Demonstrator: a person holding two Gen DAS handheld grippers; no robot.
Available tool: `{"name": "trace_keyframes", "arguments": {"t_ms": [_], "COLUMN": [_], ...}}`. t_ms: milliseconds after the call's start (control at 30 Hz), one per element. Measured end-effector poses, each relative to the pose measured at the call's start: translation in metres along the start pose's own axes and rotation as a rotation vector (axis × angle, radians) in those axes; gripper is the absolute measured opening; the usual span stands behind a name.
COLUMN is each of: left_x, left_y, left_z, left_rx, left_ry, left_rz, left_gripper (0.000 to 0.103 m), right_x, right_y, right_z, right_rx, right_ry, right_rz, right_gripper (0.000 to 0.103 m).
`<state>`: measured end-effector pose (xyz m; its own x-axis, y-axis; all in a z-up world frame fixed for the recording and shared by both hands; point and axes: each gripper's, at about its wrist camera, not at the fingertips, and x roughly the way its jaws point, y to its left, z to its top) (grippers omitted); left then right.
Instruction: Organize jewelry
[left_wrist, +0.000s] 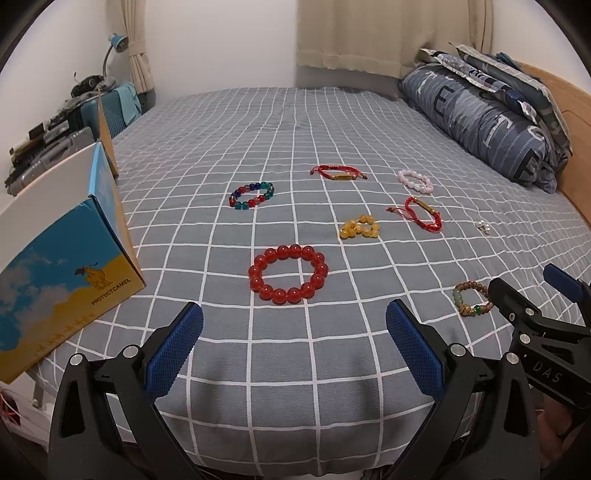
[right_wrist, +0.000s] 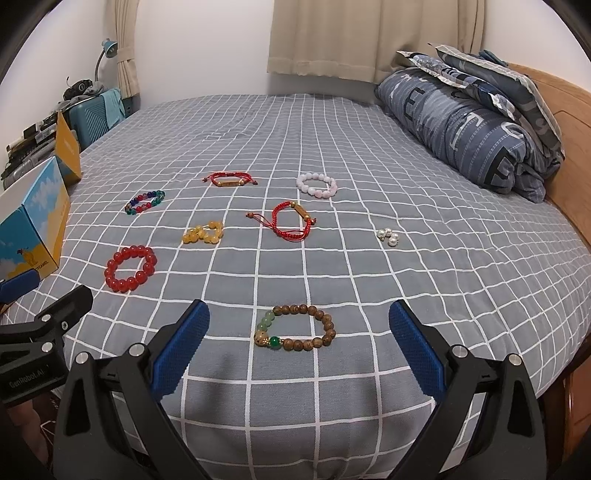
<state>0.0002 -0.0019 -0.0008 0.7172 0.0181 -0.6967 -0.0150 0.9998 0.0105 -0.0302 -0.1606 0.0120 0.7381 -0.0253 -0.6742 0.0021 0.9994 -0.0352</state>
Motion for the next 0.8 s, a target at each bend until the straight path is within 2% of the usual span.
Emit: {"name": "trace_keyframes", "arguments": {"t_ms": [800], "left_x": [0.0015], "left_y": [-0.0021], "left_z": [-0.0001], "left_rx": [0.004], "left_ry": [0.003], "left_rz": [0.001], "left_gripper": [0.097], "right_x": [0.0031], "right_y": [-0.0019], "right_z": [-0.0004], "right_rx": [0.006], "right_ry": [-0.001], "right_rz": [-0.01], "right_gripper": [0.094]}}
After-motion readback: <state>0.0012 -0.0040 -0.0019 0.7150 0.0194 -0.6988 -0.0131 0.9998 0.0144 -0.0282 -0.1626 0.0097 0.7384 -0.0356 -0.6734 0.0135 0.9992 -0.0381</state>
